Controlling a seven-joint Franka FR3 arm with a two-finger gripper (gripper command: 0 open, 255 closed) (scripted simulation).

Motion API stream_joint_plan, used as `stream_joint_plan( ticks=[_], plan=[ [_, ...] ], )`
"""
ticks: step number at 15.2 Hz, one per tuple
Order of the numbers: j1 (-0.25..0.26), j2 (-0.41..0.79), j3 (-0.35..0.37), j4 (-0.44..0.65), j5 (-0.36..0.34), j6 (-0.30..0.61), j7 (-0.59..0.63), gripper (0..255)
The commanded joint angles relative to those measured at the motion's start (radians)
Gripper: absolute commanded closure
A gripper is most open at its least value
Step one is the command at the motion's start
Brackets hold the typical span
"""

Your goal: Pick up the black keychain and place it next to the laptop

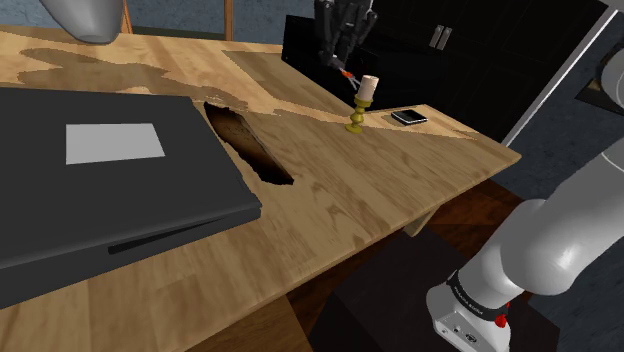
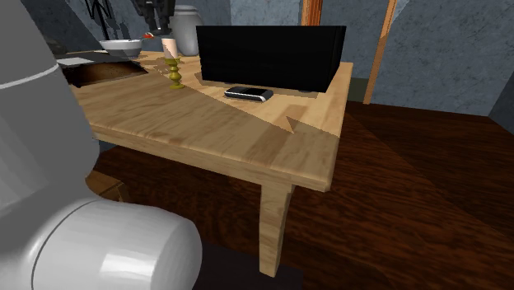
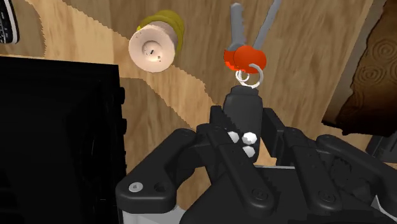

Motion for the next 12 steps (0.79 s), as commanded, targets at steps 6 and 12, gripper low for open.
stream_joint_plan(
  ticks=[6, 12],
  plan=[
    [0.12, 0.371, 0.08, 0.471, -0.146, -0.124, 0.147, 255],
    [0.159, 0.45, 0.082, 0.525, -0.177, -0.103, 0.172, 255]
  ],
)
